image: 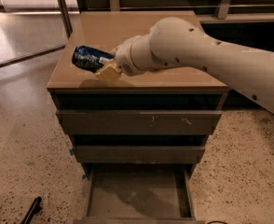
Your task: Pick pepsi can from bottom drawer and place on counter
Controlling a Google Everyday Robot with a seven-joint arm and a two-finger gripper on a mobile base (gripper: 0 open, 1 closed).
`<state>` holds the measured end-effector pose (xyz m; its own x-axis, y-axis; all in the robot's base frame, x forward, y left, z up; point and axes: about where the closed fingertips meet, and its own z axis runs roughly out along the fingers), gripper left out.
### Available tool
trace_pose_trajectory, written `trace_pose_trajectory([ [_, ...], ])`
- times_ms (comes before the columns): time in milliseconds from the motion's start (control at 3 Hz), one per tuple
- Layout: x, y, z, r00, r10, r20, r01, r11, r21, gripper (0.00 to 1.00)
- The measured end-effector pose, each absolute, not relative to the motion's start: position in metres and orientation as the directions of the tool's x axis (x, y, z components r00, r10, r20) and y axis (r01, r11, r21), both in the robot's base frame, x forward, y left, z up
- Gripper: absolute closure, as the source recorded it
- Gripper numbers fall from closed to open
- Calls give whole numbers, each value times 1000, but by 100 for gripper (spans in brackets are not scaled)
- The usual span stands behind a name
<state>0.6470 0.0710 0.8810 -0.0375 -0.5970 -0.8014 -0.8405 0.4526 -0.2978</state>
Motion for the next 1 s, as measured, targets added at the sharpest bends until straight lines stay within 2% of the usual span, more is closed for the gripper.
trace_pose_trajectory([
  [667,679,100,872,-81,-598,-797,-839,472,-269,100],
  [1000,684,96,853,-105,-593,-798,-836,487,-252,100],
])
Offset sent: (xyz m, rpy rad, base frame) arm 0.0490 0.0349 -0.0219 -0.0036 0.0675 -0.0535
